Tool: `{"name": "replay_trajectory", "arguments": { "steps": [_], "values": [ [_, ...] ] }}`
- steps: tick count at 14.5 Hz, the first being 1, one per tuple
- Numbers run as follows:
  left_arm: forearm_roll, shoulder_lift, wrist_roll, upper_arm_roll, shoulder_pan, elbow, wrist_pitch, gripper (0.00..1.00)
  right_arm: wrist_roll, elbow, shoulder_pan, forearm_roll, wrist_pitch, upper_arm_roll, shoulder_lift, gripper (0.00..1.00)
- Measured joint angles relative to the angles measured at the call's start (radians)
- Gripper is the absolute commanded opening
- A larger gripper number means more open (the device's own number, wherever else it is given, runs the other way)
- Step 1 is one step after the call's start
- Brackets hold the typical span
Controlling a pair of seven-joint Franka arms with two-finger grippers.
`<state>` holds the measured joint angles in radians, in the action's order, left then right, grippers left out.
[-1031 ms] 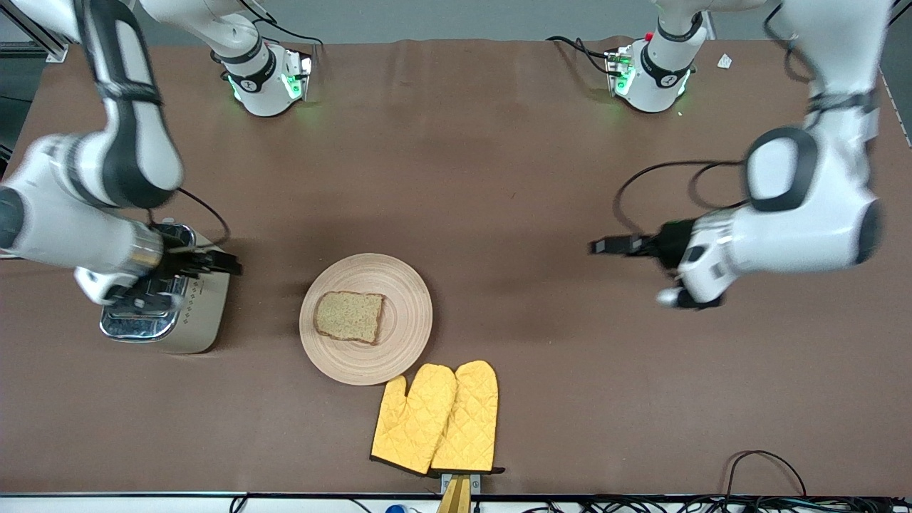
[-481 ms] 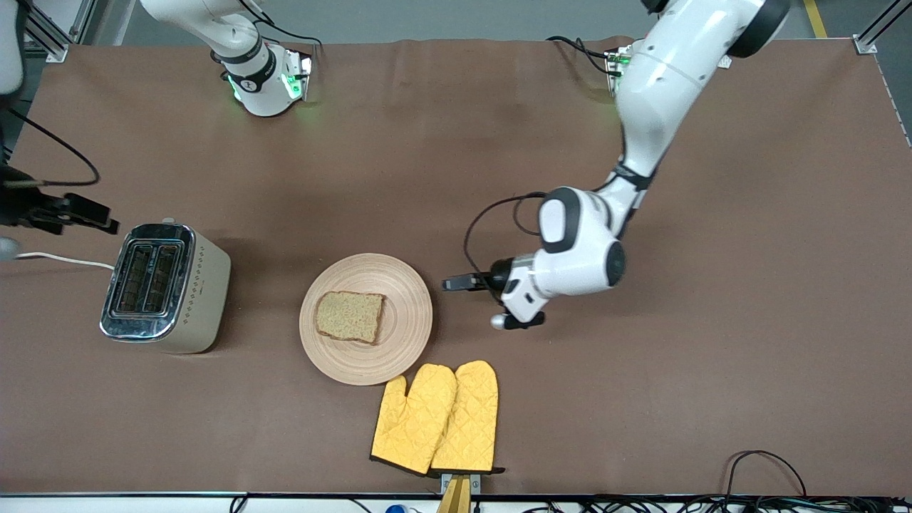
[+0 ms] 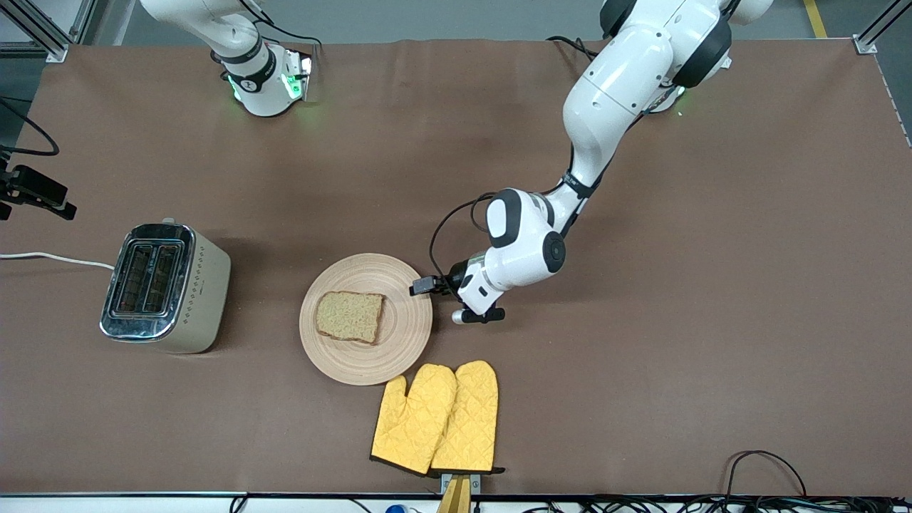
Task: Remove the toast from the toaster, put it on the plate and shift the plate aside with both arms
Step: 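Grip the wooden plate rim with the left gripper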
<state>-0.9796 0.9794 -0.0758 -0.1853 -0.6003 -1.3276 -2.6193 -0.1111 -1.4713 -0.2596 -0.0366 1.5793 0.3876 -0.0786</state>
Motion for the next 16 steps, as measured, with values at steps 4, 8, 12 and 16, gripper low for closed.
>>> {"name": "replay_trajectory", "arguments": {
  "steps": [4, 8, 12, 16],
  "values": [
    [-0.008, 0.029, 0.000, 0.000, -0.032, 0.043, -0.031, 0.02, -0.001, 0.001, -0.003, 0.019, 0.001, -0.004, -0.005, 1.00],
    [-0.008, 0.032, 0.004, 0.003, -0.034, 0.044, -0.037, 0.00, -0.001, 0.007, -0.003, 0.021, 0.005, -0.005, -0.005, 1.00],
    [-0.018, 0.021, 0.015, 0.003, -0.030, 0.063, -0.042, 0.00, 0.000, 0.007, -0.003, 0.021, 0.006, -0.006, -0.005, 1.00],
    [-0.015, -0.084, 0.015, 0.010, -0.004, 0.005, -0.031, 0.00, 0.000, 0.007, -0.005, 0.021, 0.006, -0.008, -0.006, 1.00]
  ]
}}
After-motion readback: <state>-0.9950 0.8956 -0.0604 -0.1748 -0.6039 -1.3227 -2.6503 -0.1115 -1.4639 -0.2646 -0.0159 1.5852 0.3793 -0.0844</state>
